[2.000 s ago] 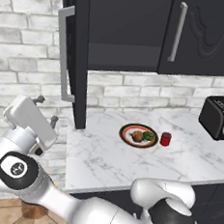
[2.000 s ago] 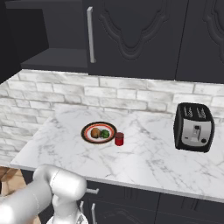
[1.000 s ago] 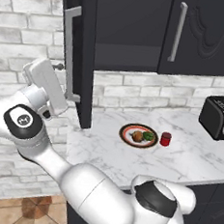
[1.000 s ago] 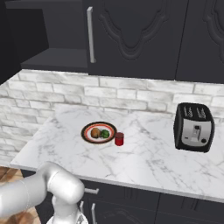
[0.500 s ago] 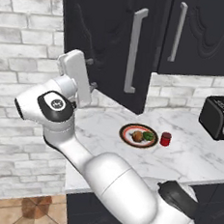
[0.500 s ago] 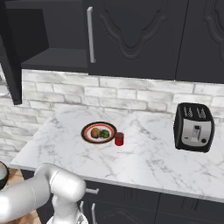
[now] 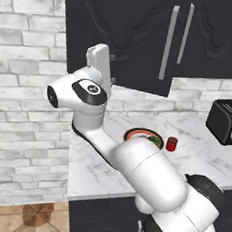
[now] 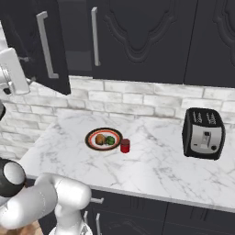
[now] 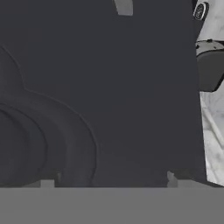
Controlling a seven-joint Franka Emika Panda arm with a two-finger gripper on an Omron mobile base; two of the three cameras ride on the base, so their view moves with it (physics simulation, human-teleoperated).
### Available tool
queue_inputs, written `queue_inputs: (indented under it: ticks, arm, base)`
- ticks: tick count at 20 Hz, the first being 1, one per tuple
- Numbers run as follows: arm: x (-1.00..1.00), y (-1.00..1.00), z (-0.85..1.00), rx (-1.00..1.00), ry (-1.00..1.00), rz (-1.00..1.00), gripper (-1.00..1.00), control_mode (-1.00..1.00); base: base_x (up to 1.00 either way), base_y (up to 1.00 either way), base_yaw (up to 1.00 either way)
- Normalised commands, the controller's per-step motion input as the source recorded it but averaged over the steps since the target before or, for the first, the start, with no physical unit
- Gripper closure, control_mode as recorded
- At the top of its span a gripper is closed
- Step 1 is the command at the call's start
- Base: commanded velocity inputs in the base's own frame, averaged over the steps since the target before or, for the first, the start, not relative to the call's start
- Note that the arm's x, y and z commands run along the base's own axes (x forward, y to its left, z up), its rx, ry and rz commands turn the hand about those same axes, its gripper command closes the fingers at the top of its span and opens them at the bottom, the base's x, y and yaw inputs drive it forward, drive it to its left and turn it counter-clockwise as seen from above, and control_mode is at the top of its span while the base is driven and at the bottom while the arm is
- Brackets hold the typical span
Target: Pick the avocado and bread from the counter and place them on the plate. Then pick the jam from the cabinet and place it next to the plate. Lastly close the cabinet door.
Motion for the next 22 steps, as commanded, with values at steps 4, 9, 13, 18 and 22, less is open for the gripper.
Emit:
queue_inputs:
  ticks: [4, 9, 13, 18, 22]
  arm:
    - [1.00, -0.82, 0.00, 0.03, 0.13, 0.14, -1.00, -1.00]
    - [1.00, -1.00, 0.00, 0.07, 0.18, 0.21, -1.00, -1.00]
    - [1.00, -1.00, 0.00, 0.06, 0.21, 0.21, -1.00, -1.00]
    - [1.00, -1.00, 0.00, 0.07, 0.22, 0.20, -1.00, -1.00]
    - [0.84, -1.00, -0.04, 0.11, 0.12, 0.22, -1.00, -1.00]
  base:
    - [0.00, 0.00, 0.00]
    - [0.00, 0.00, 0.00]
    - [0.00, 0.00, 0.00]
    - [0.00, 0.00, 0.00]
    - [0.00, 0.00, 0.00]
